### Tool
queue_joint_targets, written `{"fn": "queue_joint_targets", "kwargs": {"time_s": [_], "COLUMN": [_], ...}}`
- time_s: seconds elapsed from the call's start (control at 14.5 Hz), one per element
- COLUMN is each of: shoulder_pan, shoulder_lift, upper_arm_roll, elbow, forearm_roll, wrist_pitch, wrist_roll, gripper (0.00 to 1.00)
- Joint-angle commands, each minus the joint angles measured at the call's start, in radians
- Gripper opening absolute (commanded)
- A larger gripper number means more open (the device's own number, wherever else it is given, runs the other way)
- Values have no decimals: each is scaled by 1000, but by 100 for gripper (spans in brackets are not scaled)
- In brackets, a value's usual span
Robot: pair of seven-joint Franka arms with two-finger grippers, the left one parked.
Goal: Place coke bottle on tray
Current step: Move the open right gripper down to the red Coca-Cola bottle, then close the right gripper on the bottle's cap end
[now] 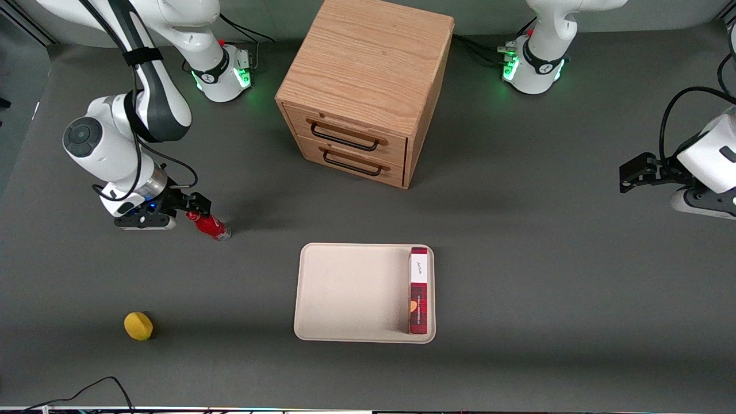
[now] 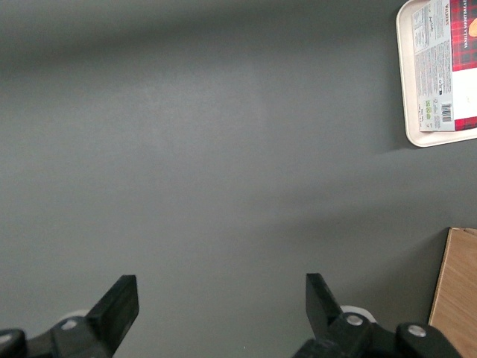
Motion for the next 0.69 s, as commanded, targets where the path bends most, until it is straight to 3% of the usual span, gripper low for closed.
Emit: {"fn": "queue_joint_targets", "kwargs": {"time_s": [0.0,0.14,0.41,0.62], "shoulder_pan": [-6,-6,-4,-3], "shoulder_lift": [4,10,8,4], "upper_arm_roll": [4,4,4,4], "elbow": [-15,-15,-15,-12], "forearm_roll": [-16,-17,-19,-19], "wrist_pitch": [37,41,40,35], "wrist_roll": [-19,-19,-19,-16], "gripper": [90,70,2,0]}}
